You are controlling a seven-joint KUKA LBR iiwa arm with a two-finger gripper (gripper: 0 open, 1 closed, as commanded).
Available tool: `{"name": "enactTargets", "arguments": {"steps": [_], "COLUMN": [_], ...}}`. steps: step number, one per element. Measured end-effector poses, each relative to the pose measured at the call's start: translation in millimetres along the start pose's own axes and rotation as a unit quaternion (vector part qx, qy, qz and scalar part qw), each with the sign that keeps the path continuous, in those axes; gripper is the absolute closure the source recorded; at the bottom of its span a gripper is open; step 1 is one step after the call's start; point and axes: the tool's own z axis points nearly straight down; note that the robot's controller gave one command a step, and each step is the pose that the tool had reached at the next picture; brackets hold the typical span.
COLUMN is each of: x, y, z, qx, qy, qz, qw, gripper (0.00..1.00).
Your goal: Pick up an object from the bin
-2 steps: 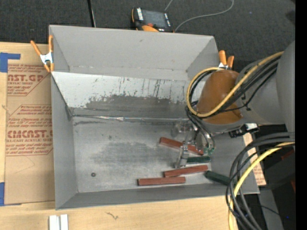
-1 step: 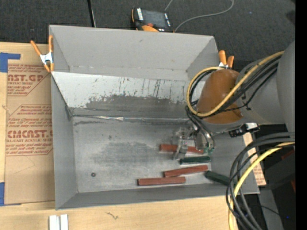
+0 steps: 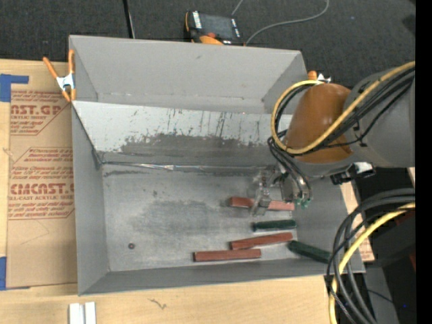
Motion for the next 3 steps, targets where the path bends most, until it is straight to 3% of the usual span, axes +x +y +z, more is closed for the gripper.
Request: {"name": "enactTargets", "arguments": {"steps": [2,3], "x": [-1.5,-3.6], "y": [0.7,1.3], "z": [-29.2,-88.5], "qx": [0.0,0.0], "qy": [0.0008,-0.0019], "qz": [0.0,0.0], "qw": [1.0,1.0], "gripper": [1.0,1.0]}}
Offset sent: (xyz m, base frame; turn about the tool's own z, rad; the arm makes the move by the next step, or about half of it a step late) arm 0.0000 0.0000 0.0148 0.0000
